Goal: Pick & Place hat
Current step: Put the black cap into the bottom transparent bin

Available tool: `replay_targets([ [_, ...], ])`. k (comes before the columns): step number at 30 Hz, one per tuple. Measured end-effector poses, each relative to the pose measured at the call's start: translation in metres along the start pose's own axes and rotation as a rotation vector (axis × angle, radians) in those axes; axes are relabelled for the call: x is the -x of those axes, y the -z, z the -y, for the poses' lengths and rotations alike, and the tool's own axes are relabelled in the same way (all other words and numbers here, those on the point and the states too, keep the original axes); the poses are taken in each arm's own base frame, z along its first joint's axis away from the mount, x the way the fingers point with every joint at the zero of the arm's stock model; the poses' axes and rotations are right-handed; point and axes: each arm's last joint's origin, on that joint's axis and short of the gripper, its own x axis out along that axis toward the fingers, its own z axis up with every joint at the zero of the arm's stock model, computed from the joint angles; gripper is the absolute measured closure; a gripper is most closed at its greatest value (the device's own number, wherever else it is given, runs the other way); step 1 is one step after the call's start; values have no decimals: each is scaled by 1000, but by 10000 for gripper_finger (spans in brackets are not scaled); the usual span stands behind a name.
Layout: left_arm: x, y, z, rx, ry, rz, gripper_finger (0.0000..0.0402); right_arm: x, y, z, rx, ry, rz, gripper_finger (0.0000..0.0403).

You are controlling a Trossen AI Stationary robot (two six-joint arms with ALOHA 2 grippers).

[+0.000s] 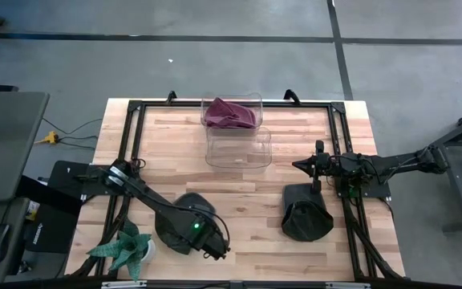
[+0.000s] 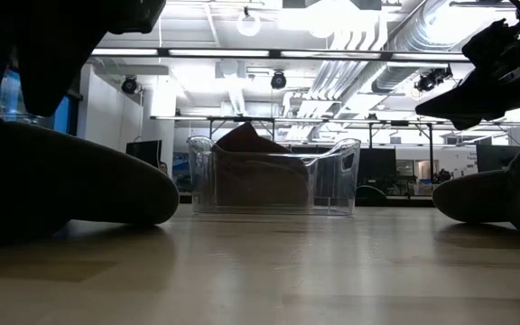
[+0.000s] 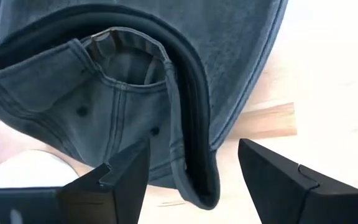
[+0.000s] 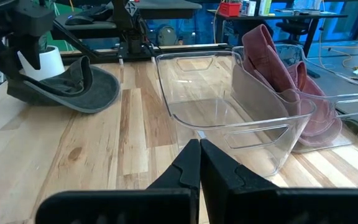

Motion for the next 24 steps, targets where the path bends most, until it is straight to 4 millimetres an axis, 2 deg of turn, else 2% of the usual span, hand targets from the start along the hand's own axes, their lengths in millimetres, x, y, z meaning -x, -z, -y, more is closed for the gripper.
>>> replay_targets([
  [10,0,4,2,27,32,1,168,0,0,0,0,0,0,402],
  [16,-26,10,11,23,-27,-22,168,0,0,0,0,0,0,402],
  [24,-29,6,12,31,-35,23,168,0,0,0,1,0,-1,402],
])
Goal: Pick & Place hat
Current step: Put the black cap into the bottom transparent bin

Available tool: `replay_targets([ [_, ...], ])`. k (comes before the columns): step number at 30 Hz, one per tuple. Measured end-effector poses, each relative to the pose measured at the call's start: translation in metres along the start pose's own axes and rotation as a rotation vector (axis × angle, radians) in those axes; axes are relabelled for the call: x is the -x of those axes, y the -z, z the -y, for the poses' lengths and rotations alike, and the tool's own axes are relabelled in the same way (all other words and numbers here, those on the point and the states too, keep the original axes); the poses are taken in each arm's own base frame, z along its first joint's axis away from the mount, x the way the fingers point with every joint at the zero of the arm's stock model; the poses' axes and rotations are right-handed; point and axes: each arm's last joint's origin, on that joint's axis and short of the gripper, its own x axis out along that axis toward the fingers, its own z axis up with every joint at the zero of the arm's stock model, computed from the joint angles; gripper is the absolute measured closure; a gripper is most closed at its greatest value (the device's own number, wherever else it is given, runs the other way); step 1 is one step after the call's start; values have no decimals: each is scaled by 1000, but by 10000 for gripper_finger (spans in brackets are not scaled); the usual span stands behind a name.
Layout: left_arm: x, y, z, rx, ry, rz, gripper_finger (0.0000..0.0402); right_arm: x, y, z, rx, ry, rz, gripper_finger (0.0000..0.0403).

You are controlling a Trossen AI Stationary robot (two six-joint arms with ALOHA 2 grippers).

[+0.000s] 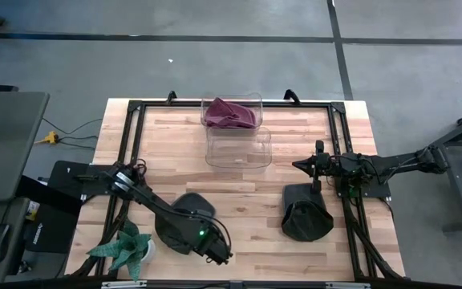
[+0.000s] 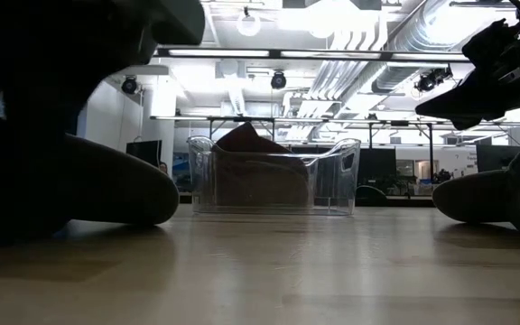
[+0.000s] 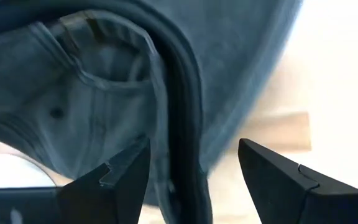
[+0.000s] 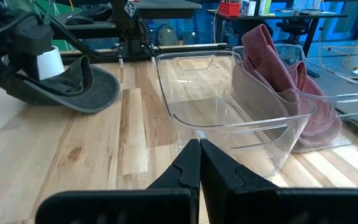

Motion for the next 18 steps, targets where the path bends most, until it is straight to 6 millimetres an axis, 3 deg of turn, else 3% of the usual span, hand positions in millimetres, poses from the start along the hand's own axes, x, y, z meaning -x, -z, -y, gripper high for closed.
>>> replay_targets([
  [13,-12,-7,-2,-13,-31,4,169,0,0,0,0,0,0,402],
  [18,-17,-10,-3,-22,-50,1,202,0,0,0,0,0,0,402],
])
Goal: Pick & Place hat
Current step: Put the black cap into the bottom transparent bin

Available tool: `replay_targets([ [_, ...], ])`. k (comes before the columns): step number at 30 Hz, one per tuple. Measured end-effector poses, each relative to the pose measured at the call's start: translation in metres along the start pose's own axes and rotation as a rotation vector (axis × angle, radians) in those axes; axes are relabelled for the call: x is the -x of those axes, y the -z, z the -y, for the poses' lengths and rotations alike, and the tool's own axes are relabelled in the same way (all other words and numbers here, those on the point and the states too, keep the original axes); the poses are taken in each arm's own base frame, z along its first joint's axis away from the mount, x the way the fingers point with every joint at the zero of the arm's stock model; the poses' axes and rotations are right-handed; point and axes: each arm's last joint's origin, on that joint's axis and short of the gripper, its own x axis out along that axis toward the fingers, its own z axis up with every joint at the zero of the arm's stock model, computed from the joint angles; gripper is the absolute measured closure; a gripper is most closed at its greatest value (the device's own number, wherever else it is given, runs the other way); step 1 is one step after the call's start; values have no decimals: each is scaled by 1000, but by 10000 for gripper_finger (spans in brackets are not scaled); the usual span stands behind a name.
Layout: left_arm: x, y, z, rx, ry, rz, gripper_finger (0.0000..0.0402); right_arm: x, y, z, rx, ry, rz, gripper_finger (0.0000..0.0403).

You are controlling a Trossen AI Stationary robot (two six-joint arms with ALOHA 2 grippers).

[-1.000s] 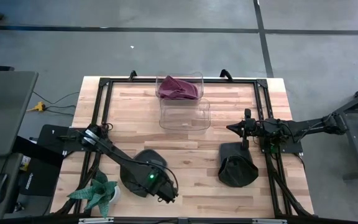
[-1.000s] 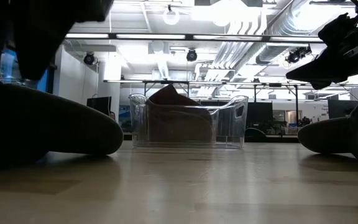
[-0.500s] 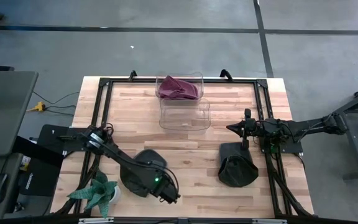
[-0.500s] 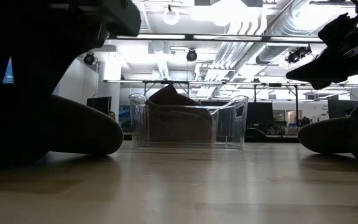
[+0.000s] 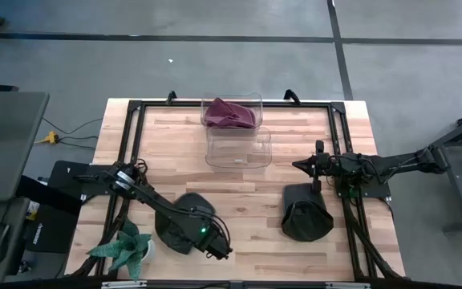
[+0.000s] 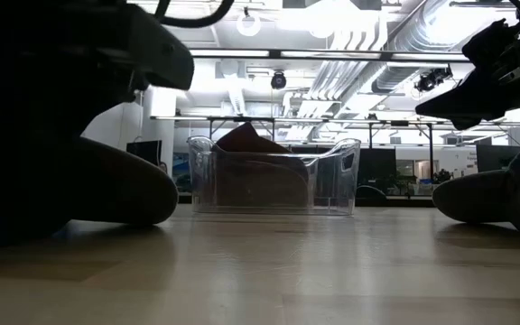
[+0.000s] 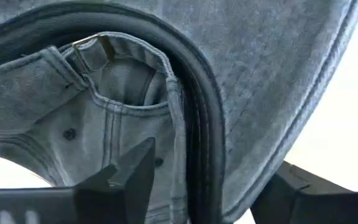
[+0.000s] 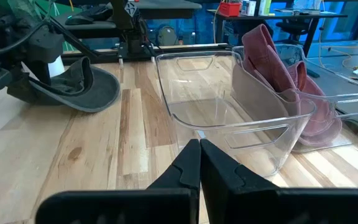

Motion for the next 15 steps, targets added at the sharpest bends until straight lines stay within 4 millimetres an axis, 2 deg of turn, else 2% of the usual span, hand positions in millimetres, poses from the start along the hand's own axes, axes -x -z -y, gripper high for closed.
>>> replay_targets([
  [5,0,-3,2,-6,15,-7,273,0,0,0,0,0,0,402],
  [11,0,-4,3,-56,18,-16,383,0,0,0,0,0,0,402],
  [15,0,-4,4,-70,22,-23,389,0,0,0,0,0,0,402],
])
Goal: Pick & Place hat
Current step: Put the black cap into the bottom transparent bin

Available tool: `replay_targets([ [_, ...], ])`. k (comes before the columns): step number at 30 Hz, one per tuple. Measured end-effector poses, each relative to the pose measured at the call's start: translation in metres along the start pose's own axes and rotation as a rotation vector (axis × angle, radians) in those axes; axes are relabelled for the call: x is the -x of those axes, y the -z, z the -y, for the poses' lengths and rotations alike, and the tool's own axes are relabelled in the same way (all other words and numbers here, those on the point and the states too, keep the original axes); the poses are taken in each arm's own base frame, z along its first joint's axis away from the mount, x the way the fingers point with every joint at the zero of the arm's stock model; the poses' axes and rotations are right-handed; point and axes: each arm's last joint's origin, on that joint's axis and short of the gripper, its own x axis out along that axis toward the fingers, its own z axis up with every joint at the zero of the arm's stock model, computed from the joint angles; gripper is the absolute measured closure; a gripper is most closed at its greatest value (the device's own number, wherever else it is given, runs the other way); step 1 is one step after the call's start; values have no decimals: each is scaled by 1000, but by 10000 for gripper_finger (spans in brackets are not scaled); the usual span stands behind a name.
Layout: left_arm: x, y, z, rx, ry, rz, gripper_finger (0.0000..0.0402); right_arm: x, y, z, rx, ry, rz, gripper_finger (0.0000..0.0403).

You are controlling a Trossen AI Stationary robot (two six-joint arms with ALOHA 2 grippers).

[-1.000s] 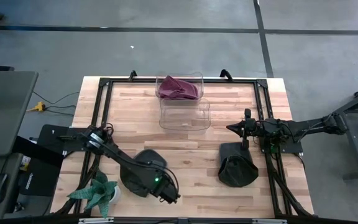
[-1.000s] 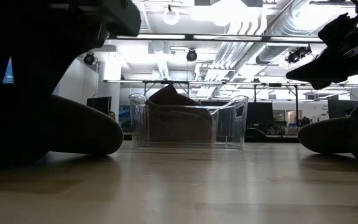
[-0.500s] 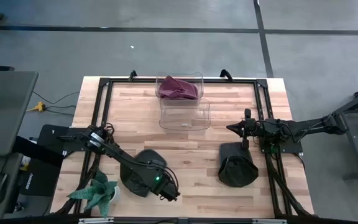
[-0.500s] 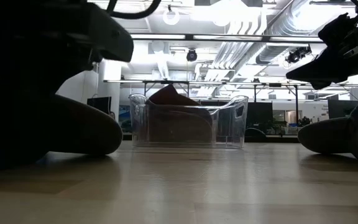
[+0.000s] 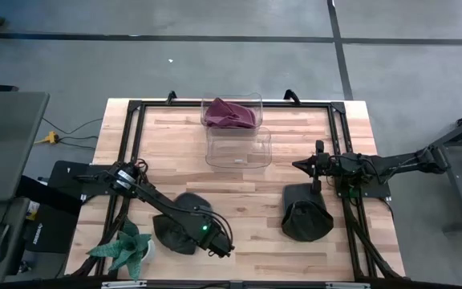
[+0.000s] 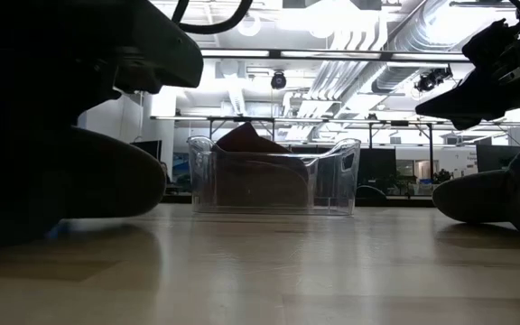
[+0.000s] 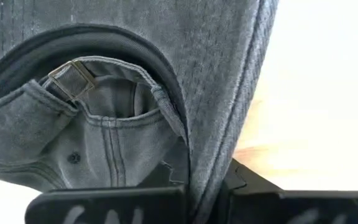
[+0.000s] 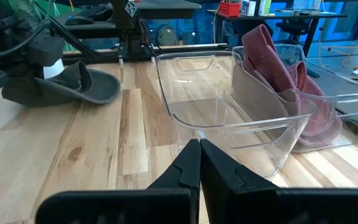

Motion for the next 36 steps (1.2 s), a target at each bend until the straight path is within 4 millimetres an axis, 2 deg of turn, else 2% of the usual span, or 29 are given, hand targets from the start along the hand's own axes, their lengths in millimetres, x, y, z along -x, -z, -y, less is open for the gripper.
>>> replay_targets([
  [13,0,0,1,-69,13,-1,400,0,0,0,0,1,0,402],
  [19,8,1,3,-120,30,11,401,0,0,0,0,0,0,402],
  [28,34,-1,0,-154,-1,68,401,0,0,0,0,0,0,402],
  [36,69,0,-3,-182,11,73,401,0,0,0,0,0,0,402],
])
